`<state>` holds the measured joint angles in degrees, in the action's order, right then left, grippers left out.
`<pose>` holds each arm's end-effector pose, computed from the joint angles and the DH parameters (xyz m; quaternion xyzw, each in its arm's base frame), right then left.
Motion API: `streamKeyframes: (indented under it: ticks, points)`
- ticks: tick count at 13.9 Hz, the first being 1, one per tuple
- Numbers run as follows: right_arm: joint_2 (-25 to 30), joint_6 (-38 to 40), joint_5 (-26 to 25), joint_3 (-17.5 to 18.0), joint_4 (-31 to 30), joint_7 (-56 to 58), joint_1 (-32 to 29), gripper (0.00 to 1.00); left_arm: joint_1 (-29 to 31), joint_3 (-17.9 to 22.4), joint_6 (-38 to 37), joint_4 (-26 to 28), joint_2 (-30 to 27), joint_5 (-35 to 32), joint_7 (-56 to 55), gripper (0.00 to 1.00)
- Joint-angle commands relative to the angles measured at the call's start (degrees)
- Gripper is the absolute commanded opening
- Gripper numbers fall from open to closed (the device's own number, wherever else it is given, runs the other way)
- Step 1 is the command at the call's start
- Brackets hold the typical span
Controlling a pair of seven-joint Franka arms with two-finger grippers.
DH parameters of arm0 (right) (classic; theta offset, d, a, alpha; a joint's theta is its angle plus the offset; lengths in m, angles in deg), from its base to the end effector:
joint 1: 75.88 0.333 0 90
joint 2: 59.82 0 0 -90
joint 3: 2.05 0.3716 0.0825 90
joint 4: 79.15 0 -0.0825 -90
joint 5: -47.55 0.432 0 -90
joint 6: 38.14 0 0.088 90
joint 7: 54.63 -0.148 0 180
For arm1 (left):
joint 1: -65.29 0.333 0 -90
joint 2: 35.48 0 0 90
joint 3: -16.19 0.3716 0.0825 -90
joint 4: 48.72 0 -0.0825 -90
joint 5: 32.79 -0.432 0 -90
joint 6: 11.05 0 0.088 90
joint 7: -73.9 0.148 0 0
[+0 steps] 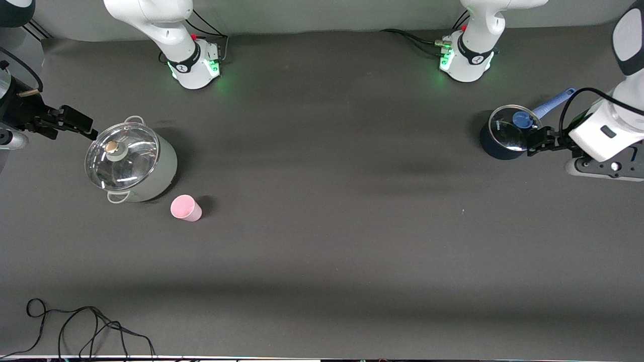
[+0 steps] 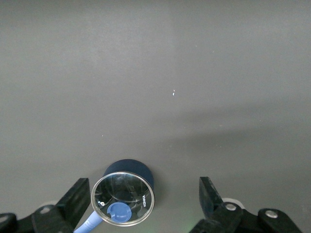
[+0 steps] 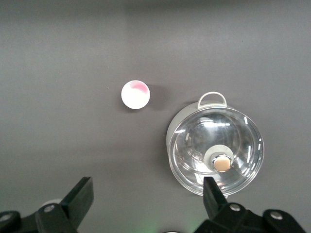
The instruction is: Transfer pink cup from left to right arm
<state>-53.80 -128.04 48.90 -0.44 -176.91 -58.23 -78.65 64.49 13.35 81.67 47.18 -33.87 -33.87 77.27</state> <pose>0.5606 -0.0071 0.6298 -0.9989 0.0418 0.0163 0.0100 0.6063 -0.0355 0.5727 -0.9972 0.0619 0.0417 0.0088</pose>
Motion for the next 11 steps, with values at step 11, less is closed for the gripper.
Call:
streamKeyframes:
  ticks: [11]
  points:
    - [1.10, -0.36, -0.47, 0.67, -0.41, 0.25, -0.75, 1.00, -0.60, 0.55, -2.55, -1.86, -0.91, -0.59, 0.85, 1.00]
